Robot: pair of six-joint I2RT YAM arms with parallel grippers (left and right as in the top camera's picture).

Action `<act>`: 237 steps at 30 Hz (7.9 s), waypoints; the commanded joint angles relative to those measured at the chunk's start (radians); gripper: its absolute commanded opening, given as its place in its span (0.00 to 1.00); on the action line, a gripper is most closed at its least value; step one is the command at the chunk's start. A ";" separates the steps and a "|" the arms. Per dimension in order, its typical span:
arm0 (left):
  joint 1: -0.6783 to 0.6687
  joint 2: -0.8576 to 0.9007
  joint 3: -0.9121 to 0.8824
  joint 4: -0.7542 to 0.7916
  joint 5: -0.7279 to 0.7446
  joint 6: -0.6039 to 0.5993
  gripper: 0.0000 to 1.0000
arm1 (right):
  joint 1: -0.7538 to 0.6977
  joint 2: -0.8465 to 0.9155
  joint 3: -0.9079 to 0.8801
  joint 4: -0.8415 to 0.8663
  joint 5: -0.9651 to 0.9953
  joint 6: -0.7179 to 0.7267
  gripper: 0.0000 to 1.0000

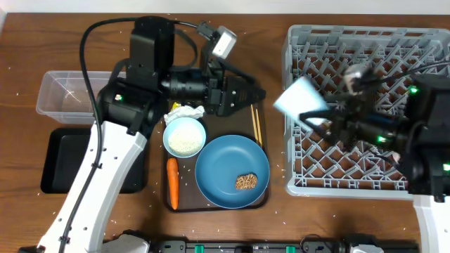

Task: Sort waste into correct bins and load items into the dishwasher rack

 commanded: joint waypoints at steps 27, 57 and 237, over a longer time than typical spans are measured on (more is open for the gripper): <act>0.062 -0.014 0.014 -0.223 -0.119 0.101 0.69 | -1.045 0.291 -0.001 -0.152 0.096 0.550 0.43; 0.060 -0.014 0.014 -0.278 -0.164 0.124 0.70 | -1.100 0.539 -0.002 -0.004 0.317 0.804 0.58; 0.005 0.240 -0.367 -0.371 -1.184 0.143 0.06 | 0.142 0.097 0.063 -0.497 0.642 0.321 0.85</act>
